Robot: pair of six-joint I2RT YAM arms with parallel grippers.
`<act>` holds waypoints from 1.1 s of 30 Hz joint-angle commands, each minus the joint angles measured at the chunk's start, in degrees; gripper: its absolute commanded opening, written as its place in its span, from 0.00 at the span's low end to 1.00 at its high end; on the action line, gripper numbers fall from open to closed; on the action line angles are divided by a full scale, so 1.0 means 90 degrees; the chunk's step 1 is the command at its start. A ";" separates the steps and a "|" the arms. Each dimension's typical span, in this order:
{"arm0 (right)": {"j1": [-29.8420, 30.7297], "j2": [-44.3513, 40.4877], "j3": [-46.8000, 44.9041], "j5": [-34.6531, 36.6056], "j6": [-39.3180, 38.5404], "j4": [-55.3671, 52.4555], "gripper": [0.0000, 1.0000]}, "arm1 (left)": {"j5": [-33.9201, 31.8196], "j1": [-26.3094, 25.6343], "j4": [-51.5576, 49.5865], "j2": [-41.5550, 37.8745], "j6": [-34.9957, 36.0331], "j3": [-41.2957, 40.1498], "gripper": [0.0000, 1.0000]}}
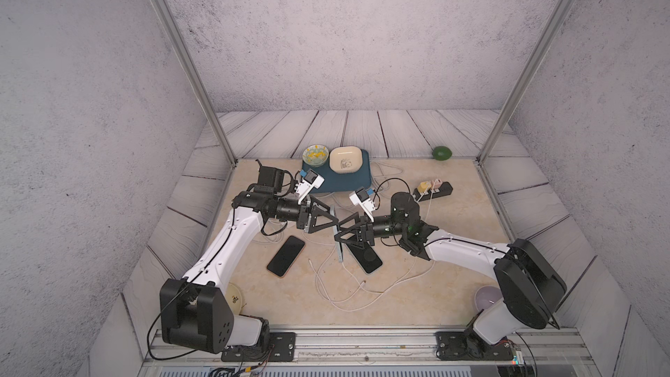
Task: Unplug the charging cable from the phone
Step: Pick up the phone at the center of the board.
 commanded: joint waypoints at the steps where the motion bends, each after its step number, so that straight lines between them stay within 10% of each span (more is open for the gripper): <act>1: 0.0048 0.0013 0.0244 -0.0203 0.0046 0.0541 0.50 | 0.0248 -0.0062 -0.0267 0.0031 0.0343 -0.0031 0.98; 22: 0.0082 0.0181 0.0264 -0.0223 0.0244 0.0779 0.50 | 0.0461 -0.0087 -0.0563 0.0040 0.0651 -0.0028 0.64; 33: 0.0082 -0.0152 0.0263 -0.0150 -0.0935 -0.1080 0.85 | 0.0378 -0.0087 -0.0770 -0.0002 0.0974 -0.0004 0.32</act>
